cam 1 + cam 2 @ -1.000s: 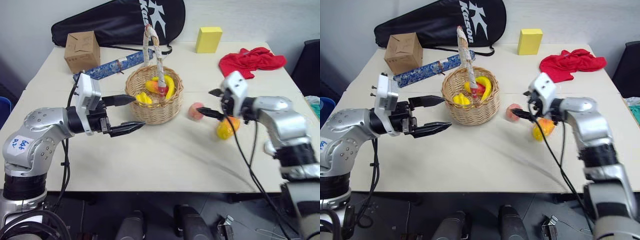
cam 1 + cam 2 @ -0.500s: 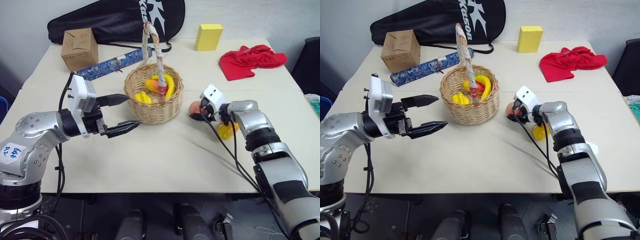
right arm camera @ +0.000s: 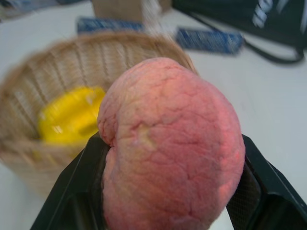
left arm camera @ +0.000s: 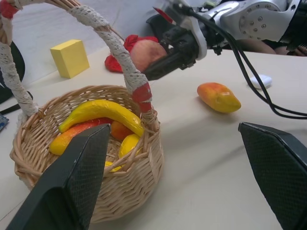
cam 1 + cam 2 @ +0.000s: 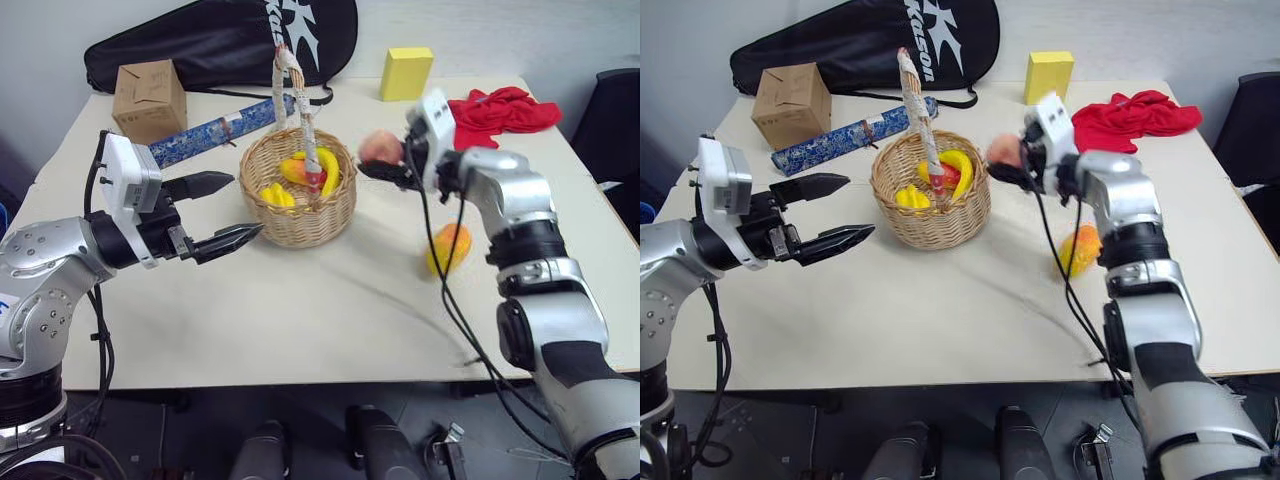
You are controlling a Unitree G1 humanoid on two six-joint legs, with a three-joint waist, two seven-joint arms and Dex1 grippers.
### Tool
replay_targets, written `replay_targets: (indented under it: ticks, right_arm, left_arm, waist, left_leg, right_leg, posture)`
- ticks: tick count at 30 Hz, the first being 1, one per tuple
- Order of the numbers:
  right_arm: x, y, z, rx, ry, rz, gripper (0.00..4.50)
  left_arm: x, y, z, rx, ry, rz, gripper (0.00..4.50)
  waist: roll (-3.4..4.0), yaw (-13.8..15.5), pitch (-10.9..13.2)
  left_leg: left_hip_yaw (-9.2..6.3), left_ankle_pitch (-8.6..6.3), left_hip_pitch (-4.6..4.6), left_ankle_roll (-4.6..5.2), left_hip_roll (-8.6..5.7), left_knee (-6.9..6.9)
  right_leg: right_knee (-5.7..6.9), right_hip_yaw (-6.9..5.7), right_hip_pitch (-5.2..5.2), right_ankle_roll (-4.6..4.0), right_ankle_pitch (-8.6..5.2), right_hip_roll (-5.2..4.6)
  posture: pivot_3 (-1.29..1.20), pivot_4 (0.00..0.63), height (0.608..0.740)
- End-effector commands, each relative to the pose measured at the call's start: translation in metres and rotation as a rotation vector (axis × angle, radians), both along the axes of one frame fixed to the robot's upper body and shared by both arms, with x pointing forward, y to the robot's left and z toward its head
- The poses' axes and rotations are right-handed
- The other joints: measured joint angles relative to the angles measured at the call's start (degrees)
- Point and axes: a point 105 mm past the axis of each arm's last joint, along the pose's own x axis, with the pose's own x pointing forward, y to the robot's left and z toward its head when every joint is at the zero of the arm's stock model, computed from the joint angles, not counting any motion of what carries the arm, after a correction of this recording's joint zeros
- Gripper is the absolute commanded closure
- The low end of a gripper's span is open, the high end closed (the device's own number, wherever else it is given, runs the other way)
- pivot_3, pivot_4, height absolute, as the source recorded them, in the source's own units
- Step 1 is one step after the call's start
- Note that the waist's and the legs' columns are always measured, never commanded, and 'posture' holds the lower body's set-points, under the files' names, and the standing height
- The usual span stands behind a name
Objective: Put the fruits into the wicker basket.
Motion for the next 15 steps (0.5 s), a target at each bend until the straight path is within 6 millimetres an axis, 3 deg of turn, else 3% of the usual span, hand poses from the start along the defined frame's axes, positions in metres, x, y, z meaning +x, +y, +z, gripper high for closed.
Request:
replay_targets:
  ticks: [1,2,5,8,11,15]
  right_arm:
    - [-0.004,0.027,0.029,0.052,-0.051,0.068,2.00]
    - [-0.004,0.034,0.030,0.055,-0.038,0.087,2.00]
    - [-0.003,0.042,0.023,0.004,-0.027,0.098,1.03]
    - [0.003,0.035,0.024,-0.013,-0.046,0.055,0.03]
    - [0.002,0.014,0.041,0.043,-0.063,0.030,0.03]
    - [-0.005,-0.039,0.053,0.006,-0.117,-0.068,0.03]
  left_arm:
    - [-0.003,0.002,0.010,-0.006,-0.052,0.011,0.00]
    - [-0.003,0.002,0.010,-0.008,-0.053,0.014,0.00]
    - [-0.003,0.003,0.010,-0.014,-0.060,0.021,0.00]
    - [-0.003,0.002,0.010,-0.021,-0.063,0.023,0.00]
    - [-0.002,0.002,0.009,-0.025,-0.061,0.022,0.00]
    - [0.000,-0.002,0.007,-0.032,-0.055,0.004,0.00]
  waist:
    - [0.00,-0.2,0.0]
    - [0.00,-0.2,0.0]
    - [-0.01,0.1,0.0]
    - [-0.01,0.4,0.0]
    - [-0.01,0.5,0.0]
    - [-0.02,1.4,0.0]
  left_leg:
    - [0.01,0.00,0.00,0.00,-0.01,0.00]
    - [0.00,0.00,0.00,0.00,-0.01,0.00]
    - [-0.10,0.04,-0.06,-0.07,-0.04,0.00]
    - [-0.15,0.00,-0.12,-0.01,-0.11,0.00]
    - [-0.13,-0.02,-0.25,0.00,-0.12,-0.01]
    - [-0.13,-0.01,-0.82,-0.03,-0.11,0.05]
  right_leg:
    - [0.01,0.00,0.00,-0.01,0.00,-0.01]
    - [0.04,0.00,0.01,-0.01,0.01,-0.02]
    - [0.13,0.00,0.04,-0.02,0.01,-0.11]
    - [-0.05,-0.03,0.09,-0.01,0.01,-0.18]
    - [-0.12,-0.04,-0.01,-0.01,0.01,-0.20]
    - [-0.10,-0.12,-0.60,-0.01,0.01,-0.19]
  posture:
    - [0.00,0.150,0.740]
    - [0.00,0.150,0.740]
    - [0.00,0.150,0.740]
    - [0.00,0.150,0.740]
    - [0.00,0.150,0.740]
    - [0.00,0.150,0.740]
